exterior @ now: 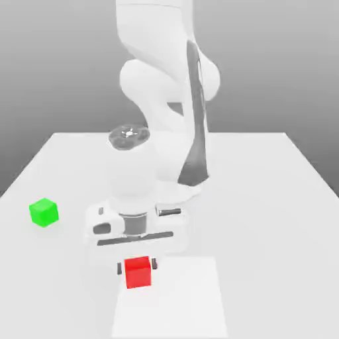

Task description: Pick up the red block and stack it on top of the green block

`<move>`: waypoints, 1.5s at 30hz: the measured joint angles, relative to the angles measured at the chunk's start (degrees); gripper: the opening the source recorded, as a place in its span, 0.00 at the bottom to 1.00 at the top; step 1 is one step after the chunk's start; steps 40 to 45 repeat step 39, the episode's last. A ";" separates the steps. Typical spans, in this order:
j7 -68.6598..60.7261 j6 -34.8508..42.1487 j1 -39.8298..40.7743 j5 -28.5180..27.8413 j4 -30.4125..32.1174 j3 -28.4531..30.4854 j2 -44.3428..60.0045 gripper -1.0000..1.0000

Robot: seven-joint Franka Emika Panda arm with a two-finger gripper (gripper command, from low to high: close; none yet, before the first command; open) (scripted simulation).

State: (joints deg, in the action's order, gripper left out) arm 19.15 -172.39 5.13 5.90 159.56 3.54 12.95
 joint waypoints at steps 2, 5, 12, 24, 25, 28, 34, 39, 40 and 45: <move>-0.13 -0.51 0.29 0.16 -0.09 -0.33 0.60 0.00; 1.04 2.75 -0.68 -1.41 0.50 1.06 -3.27 0.00; 5.14 12.46 1.89 -7.20 2.22 5.14 -14.80 0.00; 9.91 17.60 24.09 -14.78 3.32 19.55 -21.55 0.00; 10.38 18.03 25.94 -15.51 3.40 20.82 -22.13 0.00; 11.67 19.31 31.63 -17.54 3.64 24.42 -23.87 0.00; 4.88 10.91 31.22 -7.93 3.58 26.68 -14.78 0.00; -2.27 6.16 32.27 2.22 3.28 23.35 -8.93 1.00; -2.27 6.16 32.27 2.22 3.28 23.35 -8.93 1.00; -2.27 6.16 32.27 2.22 3.28 23.35 -8.93 1.00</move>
